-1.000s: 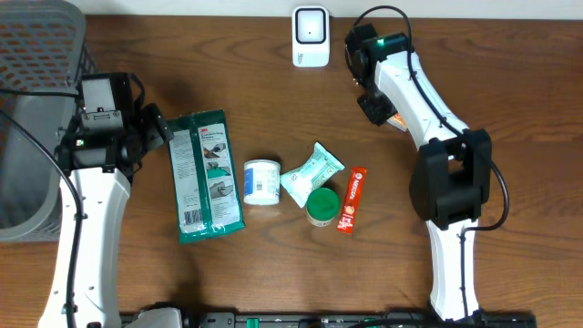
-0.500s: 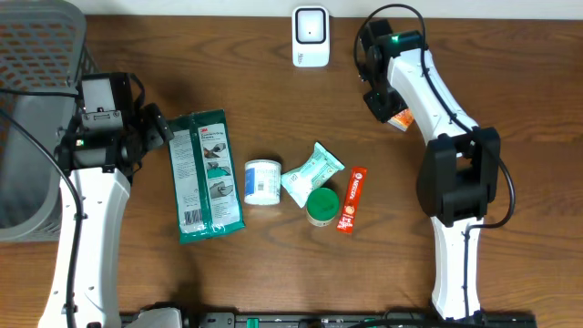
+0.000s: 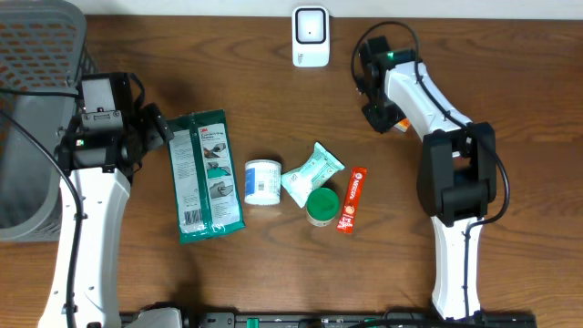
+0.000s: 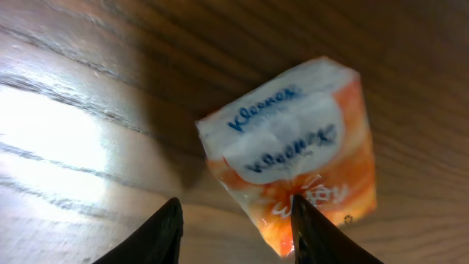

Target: Scan the item barcode

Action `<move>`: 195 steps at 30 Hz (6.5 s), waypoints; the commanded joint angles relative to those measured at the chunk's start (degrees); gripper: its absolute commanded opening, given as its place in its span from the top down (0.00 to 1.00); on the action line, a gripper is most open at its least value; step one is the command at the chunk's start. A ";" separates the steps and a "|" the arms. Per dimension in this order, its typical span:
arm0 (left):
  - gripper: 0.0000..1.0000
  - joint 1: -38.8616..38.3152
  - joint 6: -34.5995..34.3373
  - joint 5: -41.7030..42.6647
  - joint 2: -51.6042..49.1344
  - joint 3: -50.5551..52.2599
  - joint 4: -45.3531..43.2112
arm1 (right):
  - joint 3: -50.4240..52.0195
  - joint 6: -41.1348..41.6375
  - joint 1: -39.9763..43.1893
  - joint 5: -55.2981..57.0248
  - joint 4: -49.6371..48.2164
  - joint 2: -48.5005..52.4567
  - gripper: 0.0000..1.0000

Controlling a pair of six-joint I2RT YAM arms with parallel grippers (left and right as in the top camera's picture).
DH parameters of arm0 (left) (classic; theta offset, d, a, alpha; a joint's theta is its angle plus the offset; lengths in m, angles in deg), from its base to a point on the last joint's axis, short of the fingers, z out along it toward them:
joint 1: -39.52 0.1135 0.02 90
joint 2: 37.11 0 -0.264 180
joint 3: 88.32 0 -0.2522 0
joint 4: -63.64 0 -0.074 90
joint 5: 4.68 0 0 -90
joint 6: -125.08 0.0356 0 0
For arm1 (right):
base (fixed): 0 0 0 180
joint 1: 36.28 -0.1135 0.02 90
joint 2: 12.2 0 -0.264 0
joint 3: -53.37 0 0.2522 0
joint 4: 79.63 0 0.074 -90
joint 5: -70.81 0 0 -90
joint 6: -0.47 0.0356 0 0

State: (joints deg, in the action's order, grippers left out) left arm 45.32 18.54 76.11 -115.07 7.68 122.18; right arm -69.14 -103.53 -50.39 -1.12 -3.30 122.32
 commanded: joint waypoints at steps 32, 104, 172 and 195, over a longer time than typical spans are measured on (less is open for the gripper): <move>0.05 0.24 -0.09 -0.68 0.15 -1.25 0.11 | 6.38 -2.34 -2.05 5.70 -6.03 -7.02 0.62; 0.04 0.24 -0.09 -0.66 0.15 -1.25 0.11 | -9.01 70.75 5.33 -64.94 -59.87 3.58 0.99; 0.04 0.24 -0.09 -0.68 0.15 -1.25 0.11 | -9.01 97.77 3.02 -66.27 -94.29 16.11 0.99; 0.04 0.24 -0.09 -0.68 0.13 -1.25 0.11 | -9.01 47.19 7.58 -47.76 -23.61 -21.22 0.99</move>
State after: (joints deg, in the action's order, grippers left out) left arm 45.32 18.54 76.11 -115.07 7.68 122.24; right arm -77.51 -40.32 -44.77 -55.92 -33.00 106.65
